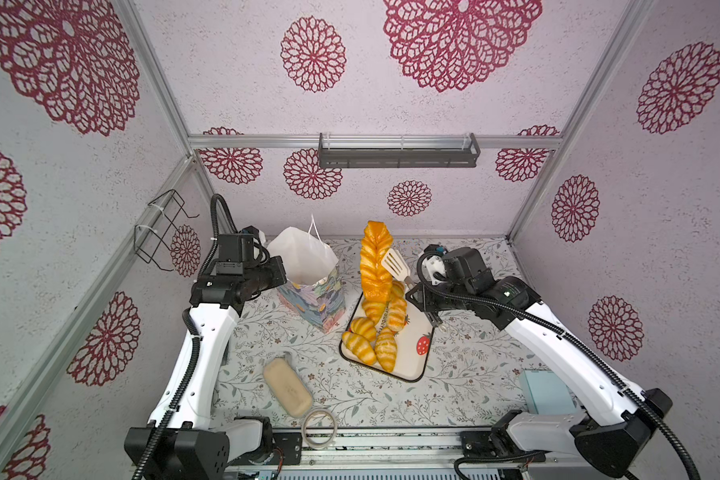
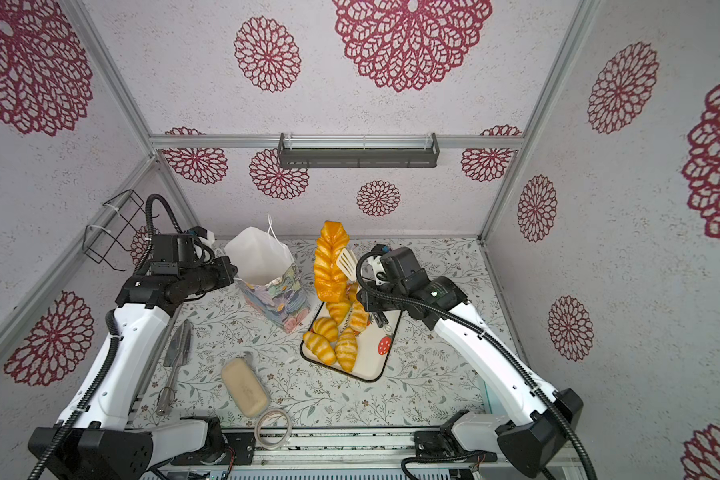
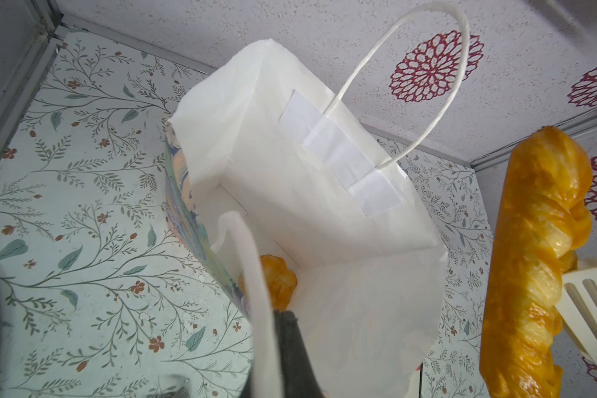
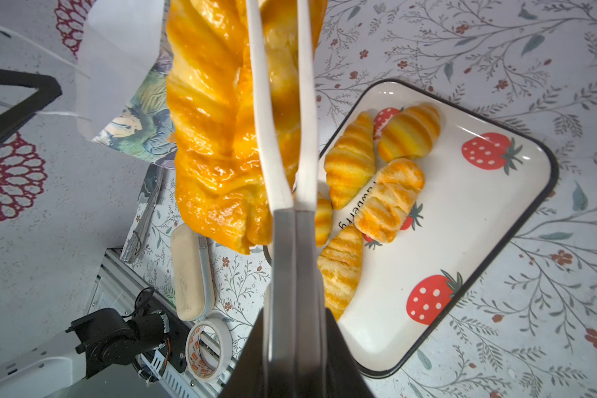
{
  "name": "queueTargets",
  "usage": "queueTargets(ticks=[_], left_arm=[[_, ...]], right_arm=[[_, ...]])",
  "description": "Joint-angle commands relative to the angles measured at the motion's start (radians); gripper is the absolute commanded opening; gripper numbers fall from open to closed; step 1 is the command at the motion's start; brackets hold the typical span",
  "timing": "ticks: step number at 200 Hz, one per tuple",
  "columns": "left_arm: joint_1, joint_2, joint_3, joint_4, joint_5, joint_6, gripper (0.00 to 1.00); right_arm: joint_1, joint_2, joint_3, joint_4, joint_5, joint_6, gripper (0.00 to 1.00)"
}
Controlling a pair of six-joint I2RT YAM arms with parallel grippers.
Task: Place the fake bread into the paper bag
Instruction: 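Lift the twisted bread in the tongs and carry it toward the bag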
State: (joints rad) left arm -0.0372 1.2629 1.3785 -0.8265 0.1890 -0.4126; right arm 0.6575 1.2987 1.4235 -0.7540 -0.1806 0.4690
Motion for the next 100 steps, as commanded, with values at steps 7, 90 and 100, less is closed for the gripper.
queueTargets(ticks=[7, 90, 100], left_arm=[[0.014, 0.006, 0.027, -0.016, -0.019, 0.013, 0.00], [0.042, 0.020, 0.042, -0.015, -0.014, 0.010, 0.00], [0.043, 0.021, 0.045, -0.016, -0.014, 0.009, 0.00]], right_arm=[[0.024, 0.009, 0.088, 0.099, -0.008, -0.055, 0.21], [0.079, 0.114, 0.263, 0.116, -0.043, -0.104, 0.21], [0.088, 0.134, 0.291, 0.115, -0.045, -0.112, 0.21]])
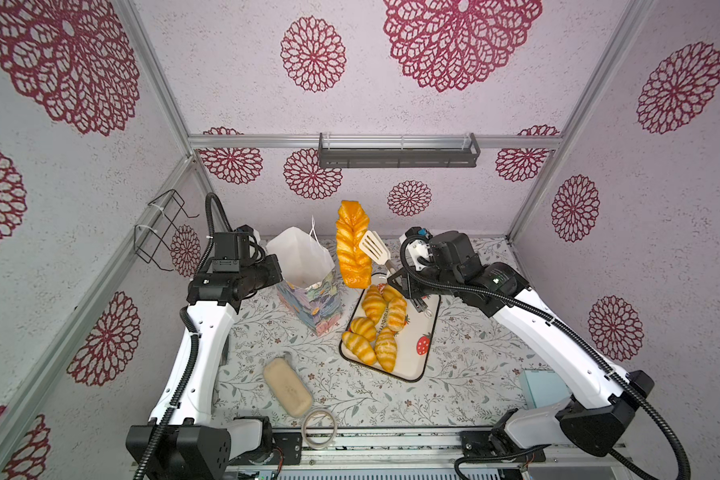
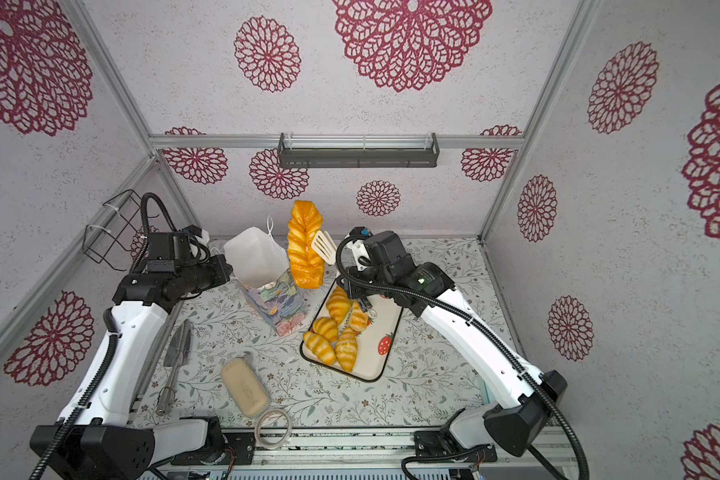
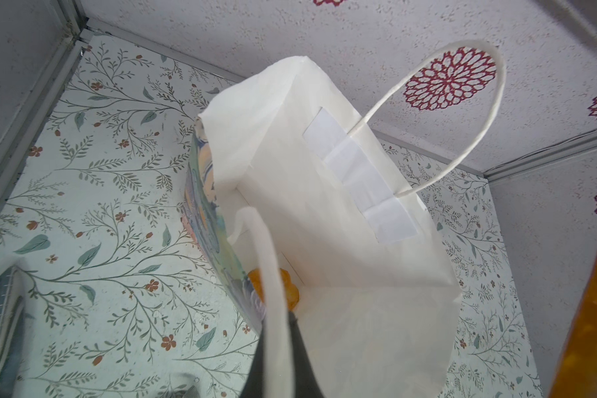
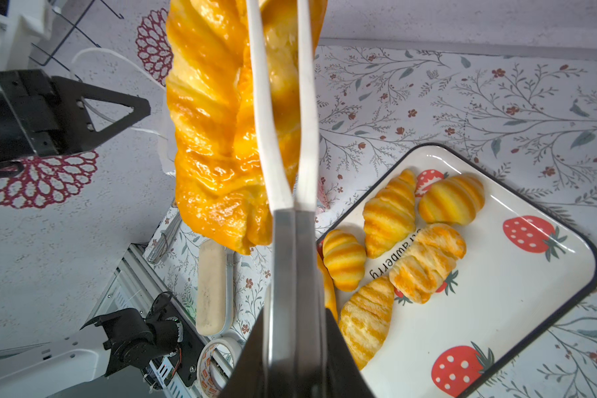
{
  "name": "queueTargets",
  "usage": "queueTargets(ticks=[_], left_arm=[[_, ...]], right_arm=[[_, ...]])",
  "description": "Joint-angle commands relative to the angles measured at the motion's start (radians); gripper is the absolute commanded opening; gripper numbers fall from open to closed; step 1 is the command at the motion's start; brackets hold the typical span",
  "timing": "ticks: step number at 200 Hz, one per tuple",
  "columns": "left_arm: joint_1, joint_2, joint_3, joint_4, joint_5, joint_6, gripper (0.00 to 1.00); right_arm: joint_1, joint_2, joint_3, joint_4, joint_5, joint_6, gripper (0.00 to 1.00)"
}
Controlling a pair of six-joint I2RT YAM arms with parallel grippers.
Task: Place the fake bread into the paper bag
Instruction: 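Lift the twisted bread in the tongs and carry it toward the bag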
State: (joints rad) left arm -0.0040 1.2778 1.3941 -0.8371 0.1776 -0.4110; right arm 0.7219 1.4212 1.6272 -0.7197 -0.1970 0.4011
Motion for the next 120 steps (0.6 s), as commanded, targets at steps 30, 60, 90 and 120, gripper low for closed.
queueTargets(ticks=[30, 60, 90, 120], left_arm=[[0.012, 0.009, 0.031, -0.009, -0.001, 0.011, 0.00], [0.018, 0.008, 0.030, -0.009, -0.010, 0.013, 0.00], [0.022, 0.006, 0.026, -0.006, -0.012, 0.012, 0.00], [0.025, 0.006, 0.019, 0.001, -0.006, 0.008, 0.00]], right_arm=[[0.057, 0.069, 0.172, 0.082, -0.032, -0.061, 0.21], [0.087, 0.128, 0.255, 0.075, -0.038, -0.081, 0.21], [0.112, 0.192, 0.338, 0.055, -0.043, -0.100, 0.22], [0.120, 0.262, 0.424, 0.030, -0.048, -0.124, 0.22]])
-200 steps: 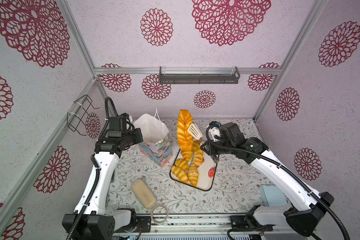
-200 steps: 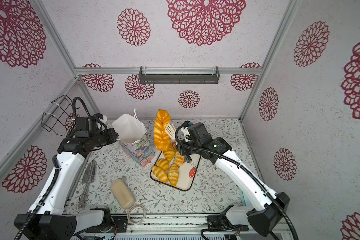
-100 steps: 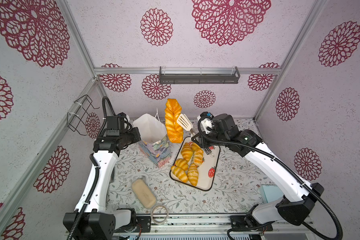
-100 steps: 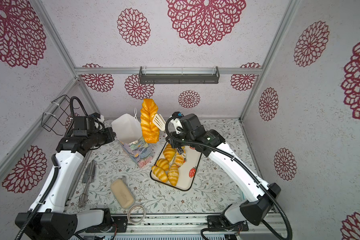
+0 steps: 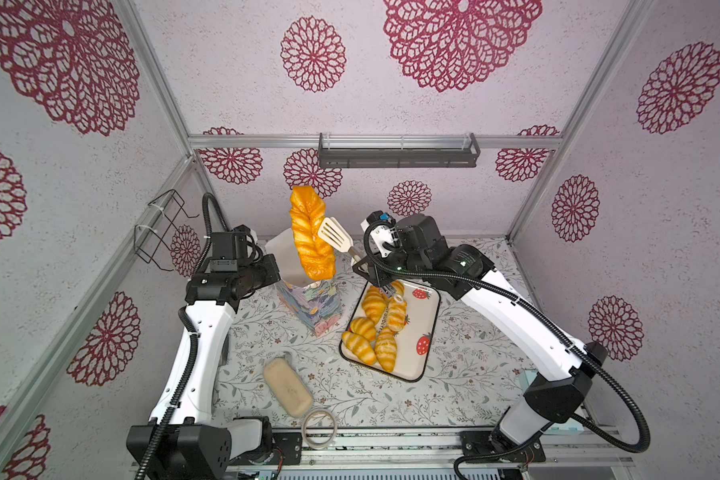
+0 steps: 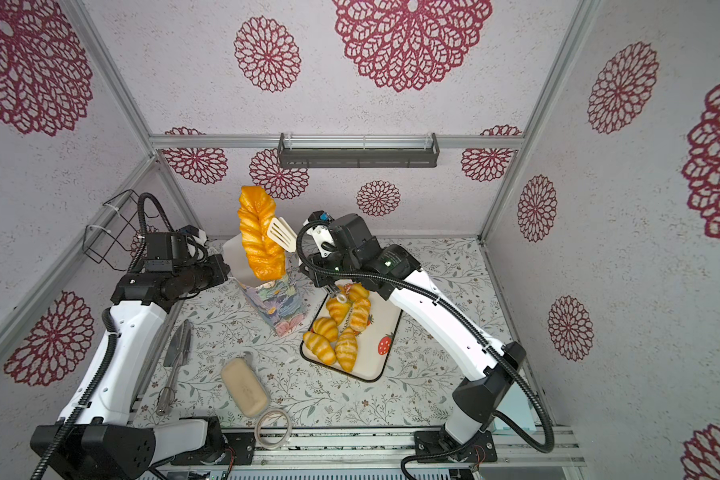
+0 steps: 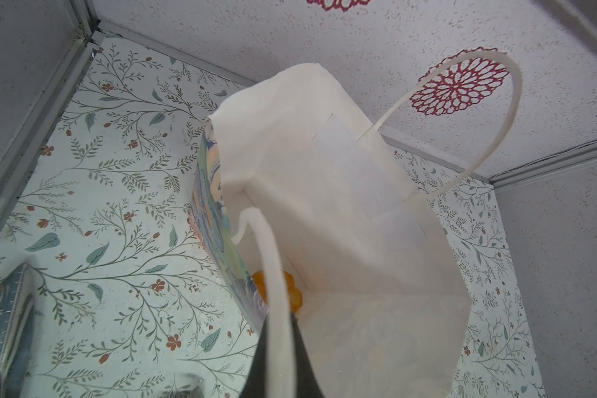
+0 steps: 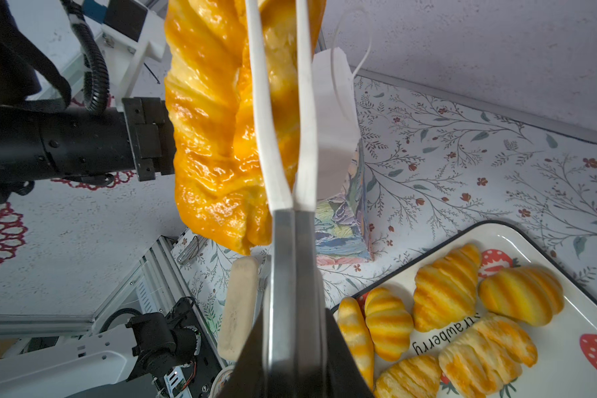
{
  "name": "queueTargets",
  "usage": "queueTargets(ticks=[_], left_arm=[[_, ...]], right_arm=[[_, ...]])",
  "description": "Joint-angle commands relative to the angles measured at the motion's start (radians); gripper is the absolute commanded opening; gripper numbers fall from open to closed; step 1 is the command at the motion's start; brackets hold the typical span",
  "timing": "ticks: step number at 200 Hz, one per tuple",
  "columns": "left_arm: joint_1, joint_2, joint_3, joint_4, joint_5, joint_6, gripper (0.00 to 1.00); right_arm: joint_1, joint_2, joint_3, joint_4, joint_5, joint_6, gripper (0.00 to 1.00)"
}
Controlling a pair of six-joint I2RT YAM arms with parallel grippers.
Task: Place the fake bread into the paper bag
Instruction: 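Lift the twisted bread in the tongs and carry it toward the bag, then lower the twisted bread into the bag opening held by the left gripper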
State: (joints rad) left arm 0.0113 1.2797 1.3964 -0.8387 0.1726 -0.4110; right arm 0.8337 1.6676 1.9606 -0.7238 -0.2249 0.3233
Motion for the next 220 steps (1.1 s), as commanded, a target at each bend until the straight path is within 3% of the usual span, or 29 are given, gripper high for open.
queueTargets(ticks=[1, 118, 186, 220], left_arm=[[0.010, 0.004, 0.016, 0.003, -0.001, 0.008, 0.00], [0.018, -0.005, -0.002, 0.015, 0.011, 0.005, 0.00], [0.018, -0.002, -0.006, 0.023, 0.020, 0.001, 0.00], [0.018, 0.006, -0.007, 0.030, 0.033, -0.006, 0.00]], right_arm=[[0.008, 0.019, 0.093, 0.033, -0.021, -0.047, 0.22], [0.001, 0.306, 0.439, -0.117, -0.027, -0.122, 0.23], [-0.016, 0.337, 0.436, -0.155, 0.021, -0.149, 0.23], [-0.018, 0.287, 0.340, -0.135, 0.052, -0.156, 0.23]])
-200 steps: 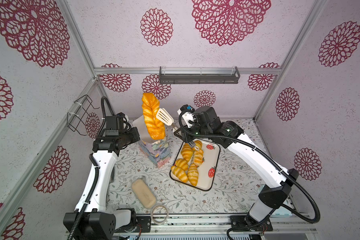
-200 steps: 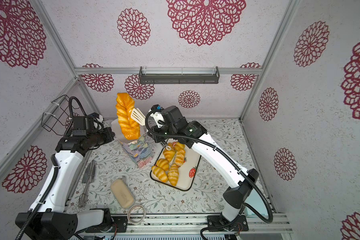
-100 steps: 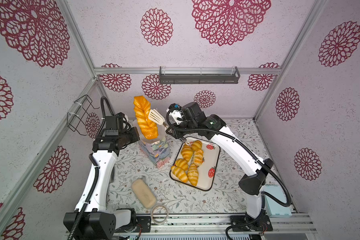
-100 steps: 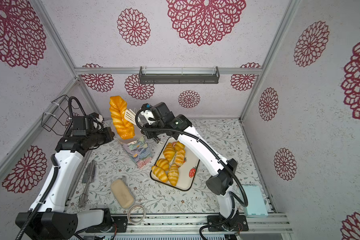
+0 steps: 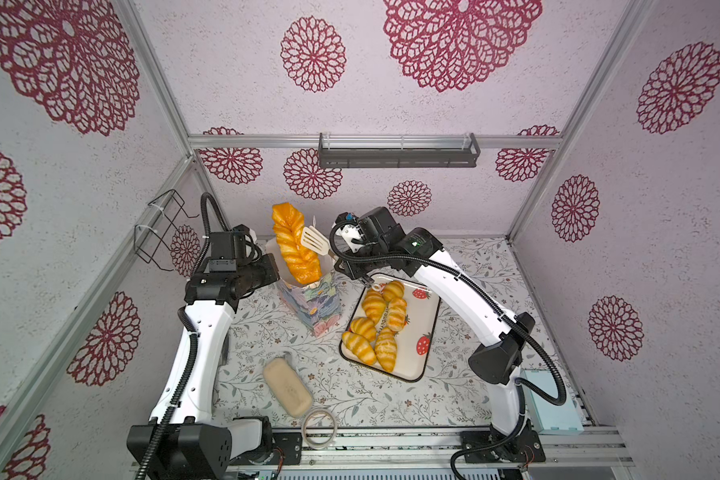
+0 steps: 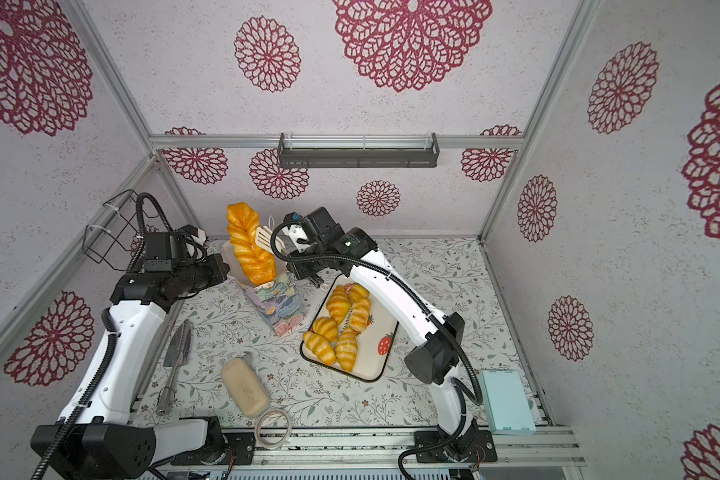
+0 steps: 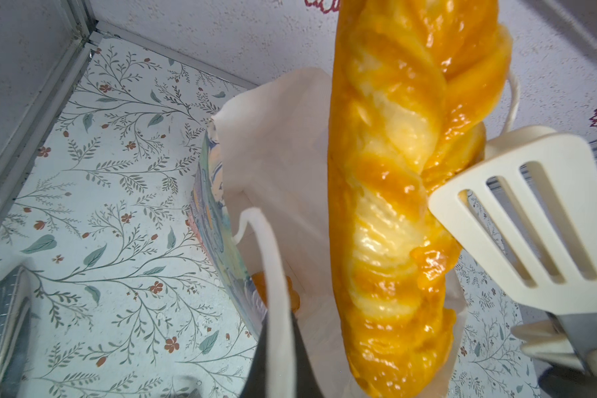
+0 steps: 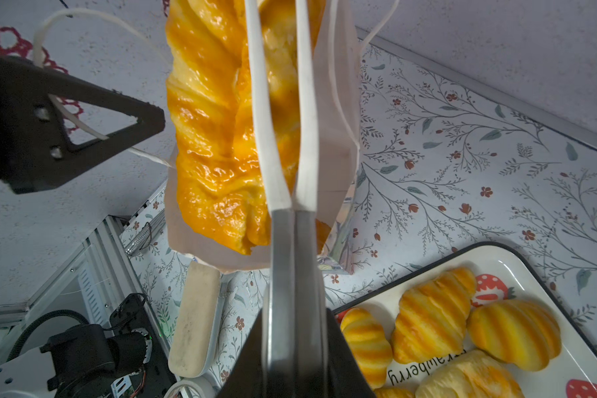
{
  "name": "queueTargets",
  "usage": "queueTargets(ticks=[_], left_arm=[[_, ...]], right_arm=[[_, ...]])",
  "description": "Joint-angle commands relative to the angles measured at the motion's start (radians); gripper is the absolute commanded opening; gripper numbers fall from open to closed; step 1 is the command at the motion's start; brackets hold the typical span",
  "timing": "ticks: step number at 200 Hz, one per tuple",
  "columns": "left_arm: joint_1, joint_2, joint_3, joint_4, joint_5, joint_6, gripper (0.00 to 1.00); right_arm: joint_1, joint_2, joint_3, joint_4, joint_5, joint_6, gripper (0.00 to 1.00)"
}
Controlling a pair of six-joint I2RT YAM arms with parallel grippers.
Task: Place the fake bread into the paper bag
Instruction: 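Lower the twisted bread into the bag opening held by the left gripper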
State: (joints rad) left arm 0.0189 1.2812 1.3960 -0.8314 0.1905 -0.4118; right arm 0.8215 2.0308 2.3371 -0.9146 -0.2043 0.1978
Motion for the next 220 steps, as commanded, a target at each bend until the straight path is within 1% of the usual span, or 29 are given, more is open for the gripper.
queueTargets(ticks=[1, 59, 107, 187, 209, 220], left_arm=[[0.010, 0.004, -0.006, 0.022, 0.015, -0.004, 0.00], [0.003, 0.037, 0.007, 0.048, 0.015, -0.017, 0.00], [-0.007, 0.064, 0.024, 0.053, 0.013, -0.019, 0.00], [-0.058, 0.085, 0.052, 0.054, 0.001, -0.019, 0.00], [-0.063, 0.084, 0.052, 0.053, -0.002, -0.017, 0.00], [-0.064, 0.083, 0.052, 0.053, -0.003, -0.015, 0.00]], right_arm=[[-0.005, -0.079, -0.040, 0.057, 0.032, -0.030, 0.23], [-0.004, -0.179, -0.219, 0.118, 0.049, -0.011, 0.23], [-0.002, -0.254, -0.301, 0.138, 0.052, 0.009, 0.23], [-0.002, -0.249, -0.336, 0.125, 0.080, 0.025, 0.24], [-0.002, -0.246, -0.336, 0.124, 0.080, 0.027, 0.27], [-0.002, -0.243, -0.334, 0.123, 0.080, 0.028, 0.30]])
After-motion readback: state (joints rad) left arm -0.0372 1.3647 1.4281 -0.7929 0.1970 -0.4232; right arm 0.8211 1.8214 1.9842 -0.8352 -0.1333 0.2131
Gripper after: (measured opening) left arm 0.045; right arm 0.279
